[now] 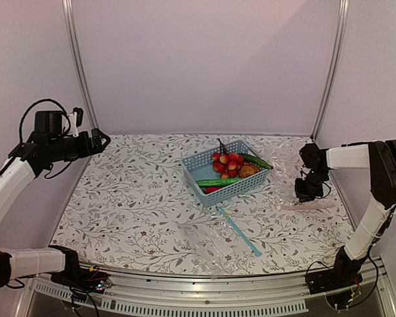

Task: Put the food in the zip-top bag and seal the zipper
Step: Adjust the zipper food storage bag at the corner of the board, then pick up the zipper food storage bag from the corner of the board.

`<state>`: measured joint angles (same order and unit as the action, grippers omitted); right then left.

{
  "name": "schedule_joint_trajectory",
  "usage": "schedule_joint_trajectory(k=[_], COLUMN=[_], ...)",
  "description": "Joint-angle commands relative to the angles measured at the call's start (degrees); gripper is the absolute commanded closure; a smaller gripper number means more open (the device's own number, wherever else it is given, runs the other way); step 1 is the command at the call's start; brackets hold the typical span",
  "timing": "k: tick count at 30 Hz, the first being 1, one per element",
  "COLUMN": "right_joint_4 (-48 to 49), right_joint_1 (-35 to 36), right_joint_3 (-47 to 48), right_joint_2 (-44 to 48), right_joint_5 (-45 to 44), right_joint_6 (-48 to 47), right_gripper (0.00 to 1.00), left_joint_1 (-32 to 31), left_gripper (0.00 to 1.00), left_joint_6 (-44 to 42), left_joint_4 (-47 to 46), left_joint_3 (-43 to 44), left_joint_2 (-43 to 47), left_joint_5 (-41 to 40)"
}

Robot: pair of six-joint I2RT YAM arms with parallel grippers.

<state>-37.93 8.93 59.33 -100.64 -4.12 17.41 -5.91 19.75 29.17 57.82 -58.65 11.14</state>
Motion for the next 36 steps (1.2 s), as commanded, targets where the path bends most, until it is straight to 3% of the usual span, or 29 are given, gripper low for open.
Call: schedule_joint_trajectory(k=[1, 6, 13, 23, 31, 36], right_joint_4=[-1.8, -6.0, -8.5, -6.2, -2.4, -1.6], right_joint_1=[0.1, 3.4, 12.7, 19.7, 19.7, 19.8], right_joint_3=[-4.9, -7.0, -4.8, 1.6, 2.4, 2.7], right_joint_2=[6.5, 15.0, 21.9, 11.1, 1.6, -1.7], right_joint_5=[3.2, 1.9, -3.6, -9.8, -8.5, -9.8], right_joint_6=[2.1, 3.9, 6.9, 8.1, 8.4, 8.8], right_gripper=[0.93, 0.90, 0.62, 0.32, 0.24, 0.27], left_joint_1=[0.5, 0.5, 0.5, 0.5, 0.5, 0.5], left_gripper=[0.01, 0.00, 0.00, 0.01, 0.00, 0.00], left_joint_6=[0.3, 0.3, 0.2, 0.2, 0.1, 0.2], left_joint_4=[-0.6, -0.5, -0.6, -0.4, -0.3, -0.2], left_joint_3=[-0.8, -1.0, -1.0, -1.1, -1.1, -1.0], left_joint_2=[-0.7, -0.8, -0.9, -1.2, -1.3, -1.5], left_joint_5=[0.4, 0.2, -0.2, -1.0, -1.4, -1.1])
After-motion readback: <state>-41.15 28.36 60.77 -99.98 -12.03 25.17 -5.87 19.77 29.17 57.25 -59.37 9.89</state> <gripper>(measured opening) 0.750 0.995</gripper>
